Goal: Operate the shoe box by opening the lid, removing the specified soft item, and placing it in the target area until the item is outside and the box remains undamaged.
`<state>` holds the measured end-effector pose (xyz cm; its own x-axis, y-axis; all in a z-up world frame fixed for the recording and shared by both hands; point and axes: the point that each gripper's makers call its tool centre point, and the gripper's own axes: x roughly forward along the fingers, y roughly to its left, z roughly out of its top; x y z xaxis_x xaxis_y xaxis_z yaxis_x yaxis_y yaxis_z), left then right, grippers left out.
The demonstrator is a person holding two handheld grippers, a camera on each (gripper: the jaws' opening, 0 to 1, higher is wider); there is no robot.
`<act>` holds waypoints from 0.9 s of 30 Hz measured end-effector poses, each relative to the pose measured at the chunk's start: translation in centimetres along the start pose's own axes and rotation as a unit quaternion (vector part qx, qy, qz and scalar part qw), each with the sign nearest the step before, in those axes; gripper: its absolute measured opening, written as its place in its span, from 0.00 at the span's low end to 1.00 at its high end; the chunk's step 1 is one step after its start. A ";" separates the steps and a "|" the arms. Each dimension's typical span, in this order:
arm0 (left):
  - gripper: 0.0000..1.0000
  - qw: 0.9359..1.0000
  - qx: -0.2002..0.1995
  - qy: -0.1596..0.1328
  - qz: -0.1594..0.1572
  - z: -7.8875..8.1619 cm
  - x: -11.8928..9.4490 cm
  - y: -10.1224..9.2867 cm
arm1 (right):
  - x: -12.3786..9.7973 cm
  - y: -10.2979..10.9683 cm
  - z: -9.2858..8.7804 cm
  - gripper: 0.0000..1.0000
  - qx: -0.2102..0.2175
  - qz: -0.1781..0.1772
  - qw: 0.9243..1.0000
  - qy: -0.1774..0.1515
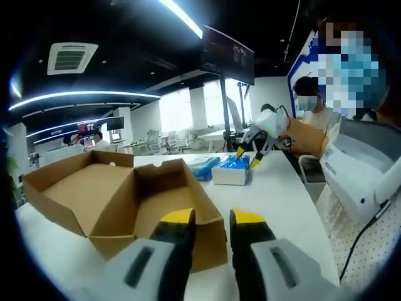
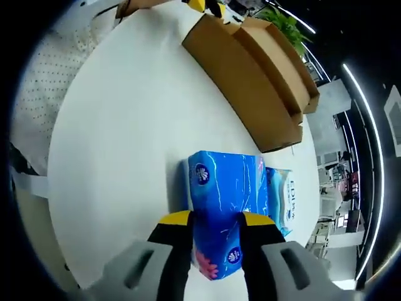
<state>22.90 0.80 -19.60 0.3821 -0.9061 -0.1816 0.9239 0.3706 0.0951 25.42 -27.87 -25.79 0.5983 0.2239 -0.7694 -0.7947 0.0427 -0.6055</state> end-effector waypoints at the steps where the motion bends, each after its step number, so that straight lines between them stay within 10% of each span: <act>1: 0.22 1.000 0.001 0.000 0.000 0.0 0.0 0.0 | 0.0 -0.1 0.0 0.28 0.000 -0.005 1.000 0.000; 27: 0.22 1.000 0.000 -0.001 0.000 -0.1 0.0 -0.1 | 1.0 -1.7 -1.1 0.28 0.000 -0.008 1.000 -0.009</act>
<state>22.84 0.78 -19.67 0.3814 -0.9068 -0.1794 0.9242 0.3699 0.0949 27.53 -28.77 -25.74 0.6083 0.2401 -0.7565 -0.7857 0.0469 -0.6169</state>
